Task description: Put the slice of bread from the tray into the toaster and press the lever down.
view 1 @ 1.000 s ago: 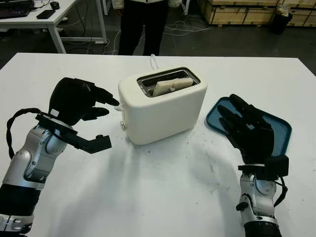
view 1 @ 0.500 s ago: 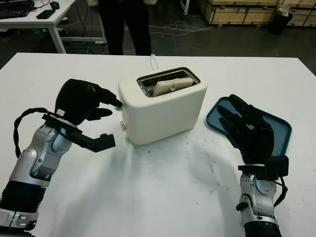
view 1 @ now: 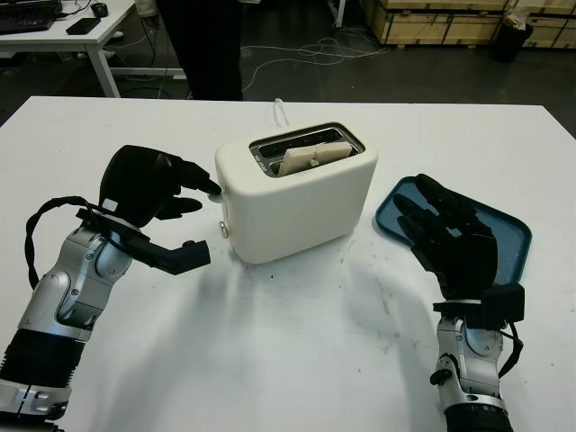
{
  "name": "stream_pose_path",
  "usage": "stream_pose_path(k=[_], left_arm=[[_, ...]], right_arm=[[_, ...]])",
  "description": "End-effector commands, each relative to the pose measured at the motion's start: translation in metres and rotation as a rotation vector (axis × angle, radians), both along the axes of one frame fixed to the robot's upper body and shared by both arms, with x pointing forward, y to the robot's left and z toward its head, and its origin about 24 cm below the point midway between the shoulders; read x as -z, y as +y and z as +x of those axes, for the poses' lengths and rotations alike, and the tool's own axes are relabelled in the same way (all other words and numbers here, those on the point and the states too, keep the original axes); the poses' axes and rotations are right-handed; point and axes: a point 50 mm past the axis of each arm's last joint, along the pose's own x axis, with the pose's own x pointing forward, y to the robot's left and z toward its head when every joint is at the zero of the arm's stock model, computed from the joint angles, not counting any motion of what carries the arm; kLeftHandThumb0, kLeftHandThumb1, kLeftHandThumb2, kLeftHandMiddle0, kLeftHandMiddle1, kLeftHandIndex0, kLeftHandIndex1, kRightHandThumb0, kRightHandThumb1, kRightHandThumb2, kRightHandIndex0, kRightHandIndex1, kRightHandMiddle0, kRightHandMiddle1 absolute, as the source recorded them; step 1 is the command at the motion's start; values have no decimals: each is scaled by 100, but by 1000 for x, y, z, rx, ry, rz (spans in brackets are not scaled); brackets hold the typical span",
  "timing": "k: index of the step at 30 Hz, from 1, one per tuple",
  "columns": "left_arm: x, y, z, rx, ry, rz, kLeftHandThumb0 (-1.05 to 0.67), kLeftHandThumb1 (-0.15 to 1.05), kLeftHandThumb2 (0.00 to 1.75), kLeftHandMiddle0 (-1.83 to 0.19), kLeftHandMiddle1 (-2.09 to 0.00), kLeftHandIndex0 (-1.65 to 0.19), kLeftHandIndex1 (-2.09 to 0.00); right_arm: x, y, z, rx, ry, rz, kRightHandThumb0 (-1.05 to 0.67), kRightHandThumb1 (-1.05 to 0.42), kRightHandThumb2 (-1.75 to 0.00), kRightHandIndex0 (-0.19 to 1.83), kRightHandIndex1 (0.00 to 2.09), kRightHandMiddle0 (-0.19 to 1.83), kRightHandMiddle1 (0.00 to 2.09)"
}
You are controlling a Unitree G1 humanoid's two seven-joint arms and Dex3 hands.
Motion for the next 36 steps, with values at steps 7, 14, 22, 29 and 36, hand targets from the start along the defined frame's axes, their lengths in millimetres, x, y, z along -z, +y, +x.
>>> stream_pose_path(k=[7,14,22,29,36], left_arm=[[3,-4,6,-8,-1,10,-14,61,0,-112,-102,-140,-1],[7,-12,5,25,22,24,-29,70,2,-117,-83,-141,-1],[15,-18,4,25,27,13,-33,87,3,-117,-102,-149,-4],[18,-19,4,10,40,10,-31,92,2,-106,-134,-154,-12],[19,-19,4,9,38,4,-30,91,2,-104,-135,-151,-16]], right_arm=[[1,0,-2,4,-8,2,-31,-92,-3,82,0,76,0],[2,0,-3,13,-11,-2,-32,-92,-2,83,1,77,0],[3,-1,-4,16,-9,-4,-32,-92,-4,82,0,76,0],[4,-2,-4,25,1,-12,-32,-92,-3,83,0,77,0],[4,-2,-4,20,-2,-3,-32,-92,-3,83,0,77,0]])
